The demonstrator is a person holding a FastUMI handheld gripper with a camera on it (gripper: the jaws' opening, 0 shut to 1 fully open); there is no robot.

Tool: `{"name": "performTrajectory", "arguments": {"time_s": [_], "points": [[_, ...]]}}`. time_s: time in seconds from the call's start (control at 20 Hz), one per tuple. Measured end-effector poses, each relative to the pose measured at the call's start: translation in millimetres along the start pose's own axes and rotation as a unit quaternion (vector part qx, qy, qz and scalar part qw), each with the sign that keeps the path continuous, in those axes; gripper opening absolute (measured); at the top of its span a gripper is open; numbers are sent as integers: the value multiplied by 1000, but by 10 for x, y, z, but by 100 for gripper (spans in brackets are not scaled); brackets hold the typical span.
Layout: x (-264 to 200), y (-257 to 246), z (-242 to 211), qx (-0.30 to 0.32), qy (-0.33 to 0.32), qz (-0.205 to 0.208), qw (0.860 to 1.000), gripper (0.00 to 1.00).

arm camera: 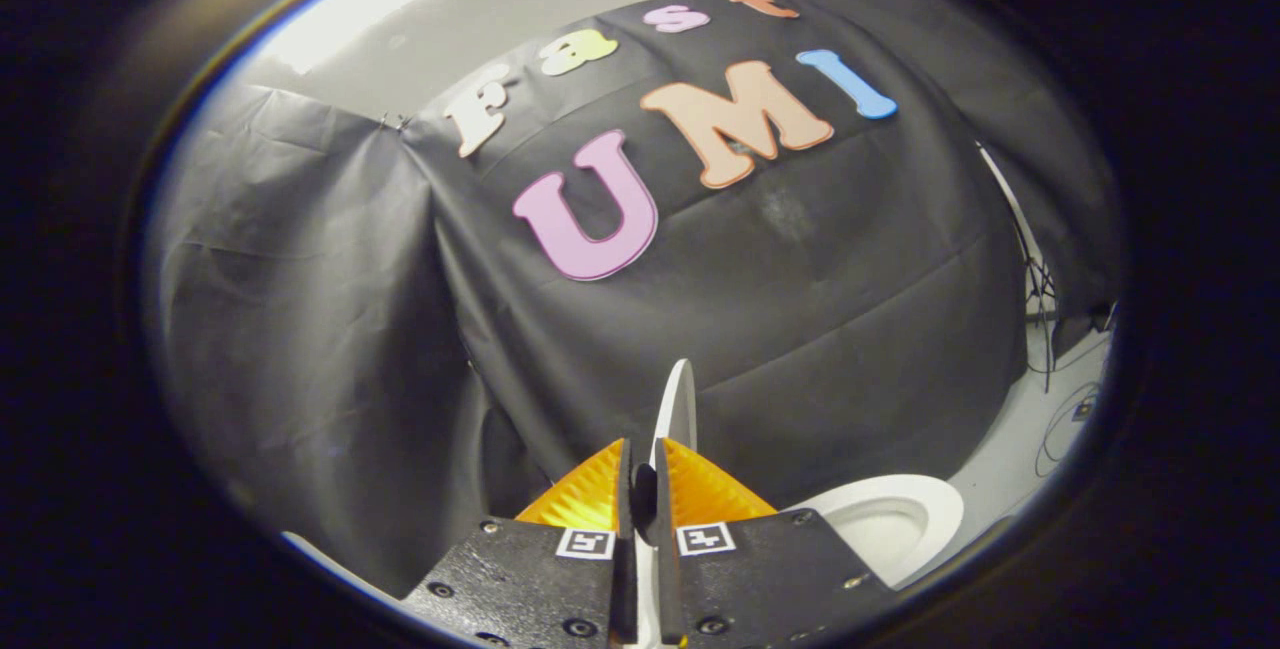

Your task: Open the toilet lid.

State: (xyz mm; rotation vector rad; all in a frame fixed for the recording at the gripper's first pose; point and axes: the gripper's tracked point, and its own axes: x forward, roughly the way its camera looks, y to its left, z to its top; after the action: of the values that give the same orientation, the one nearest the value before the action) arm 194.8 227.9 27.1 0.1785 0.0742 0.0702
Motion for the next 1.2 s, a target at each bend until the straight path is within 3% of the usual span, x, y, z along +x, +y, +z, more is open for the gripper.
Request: {"name": "performTrajectory", "arguments": {"time_s": [0.75, 1.2], "points": [[243, 1091, -344, -69, 29, 84, 994, 8], [314, 1493, -623, -92, 44, 112, 988, 8]]}}
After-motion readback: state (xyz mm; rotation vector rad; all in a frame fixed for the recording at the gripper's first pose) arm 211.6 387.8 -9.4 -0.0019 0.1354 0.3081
